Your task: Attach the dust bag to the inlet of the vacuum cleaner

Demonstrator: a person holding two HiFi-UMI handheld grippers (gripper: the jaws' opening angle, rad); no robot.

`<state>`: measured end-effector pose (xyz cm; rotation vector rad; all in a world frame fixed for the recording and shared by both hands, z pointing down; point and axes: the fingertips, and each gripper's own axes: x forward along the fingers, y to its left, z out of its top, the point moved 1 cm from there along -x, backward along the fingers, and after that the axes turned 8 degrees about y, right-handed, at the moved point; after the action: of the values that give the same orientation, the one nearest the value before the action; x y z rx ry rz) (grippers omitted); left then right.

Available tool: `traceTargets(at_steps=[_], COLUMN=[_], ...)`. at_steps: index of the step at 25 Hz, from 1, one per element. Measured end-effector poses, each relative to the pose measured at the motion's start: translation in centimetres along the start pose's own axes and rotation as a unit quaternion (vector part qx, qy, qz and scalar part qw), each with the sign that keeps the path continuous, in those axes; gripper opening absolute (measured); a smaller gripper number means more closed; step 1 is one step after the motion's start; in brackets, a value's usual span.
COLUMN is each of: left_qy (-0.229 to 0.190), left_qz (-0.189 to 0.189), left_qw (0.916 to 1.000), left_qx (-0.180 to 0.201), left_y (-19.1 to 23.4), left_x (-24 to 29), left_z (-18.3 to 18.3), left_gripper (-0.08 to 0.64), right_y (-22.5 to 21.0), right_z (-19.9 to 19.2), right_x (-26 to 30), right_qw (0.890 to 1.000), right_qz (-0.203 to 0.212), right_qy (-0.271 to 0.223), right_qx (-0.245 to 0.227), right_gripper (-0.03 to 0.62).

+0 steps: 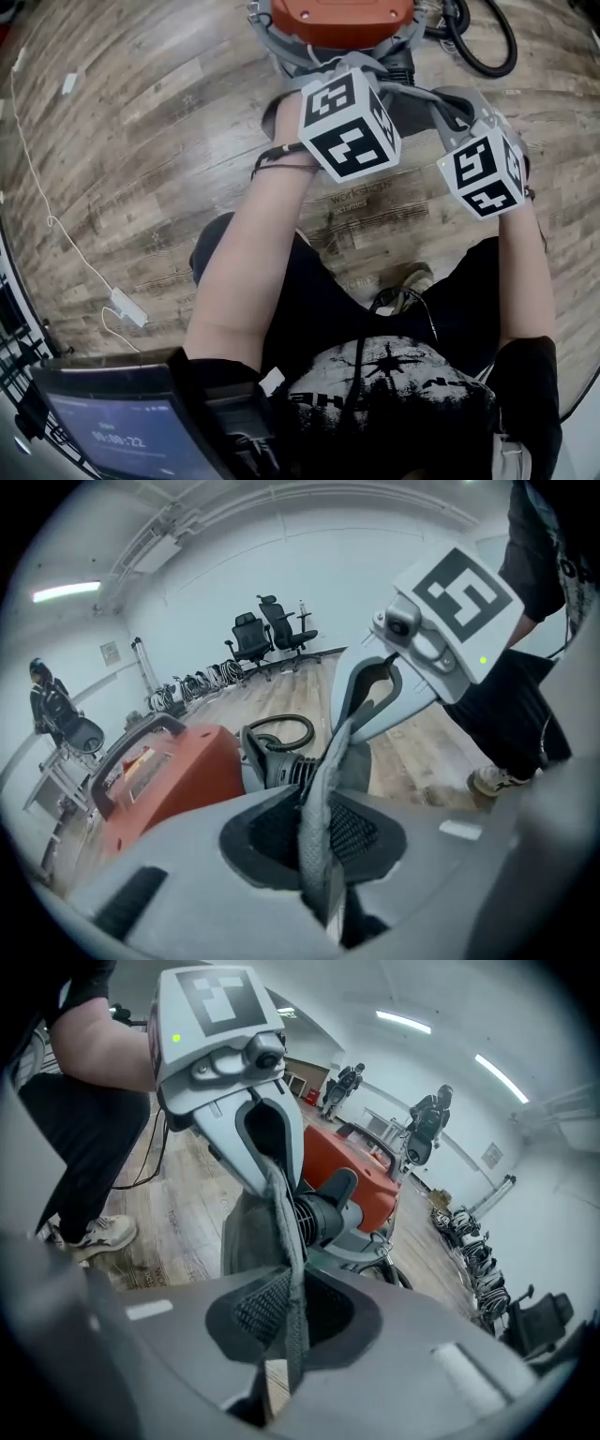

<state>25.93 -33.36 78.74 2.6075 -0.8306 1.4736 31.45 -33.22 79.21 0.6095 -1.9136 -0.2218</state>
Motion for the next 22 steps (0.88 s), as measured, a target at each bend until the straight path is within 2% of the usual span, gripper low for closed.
traceTargets(at_steps=[5,8,14,17,22], left_qy=[-0.02,-0.017,0.018,0.023,-0.014], left_qz=[0.007,-0.008,-0.048,-0.031,0.006], left_qw=[0.9998,0.9995,0.9969,0.9983,0.9997], left_qx=[-0.003,-0.026,-0.06,-0.043,-0.016], left_y=[0.0,-0.2,-1.1,-0.8,-0.5], left_x=[0.0,0.1,1.5,1.6,0.0], left_z=[0.6,-0.4,-3.0,-2.8,-0.4], left_gripper=[0.063,0.051,0.031,0.031,0.046], right_y=[-0.3,-0.9,-0.7,-0.9,-0.5], right_z=[-0.7,0.3,3.4,3.0,0.1], right_x=[1.1,0.7,0.0,0.1,0.6], right_qw=[1.0,1.0,0.997,0.998,1.0], right_qz=[-0.004,-0.019,-0.031,-0.026,-0.018], right_qy=[0.011,0.01,0.002,-0.006,-0.008], right_qx=[0.01,-0.014,-0.069,-0.052,-0.005], right_gripper=[0.023,0.023,0.028,0.029,0.024])
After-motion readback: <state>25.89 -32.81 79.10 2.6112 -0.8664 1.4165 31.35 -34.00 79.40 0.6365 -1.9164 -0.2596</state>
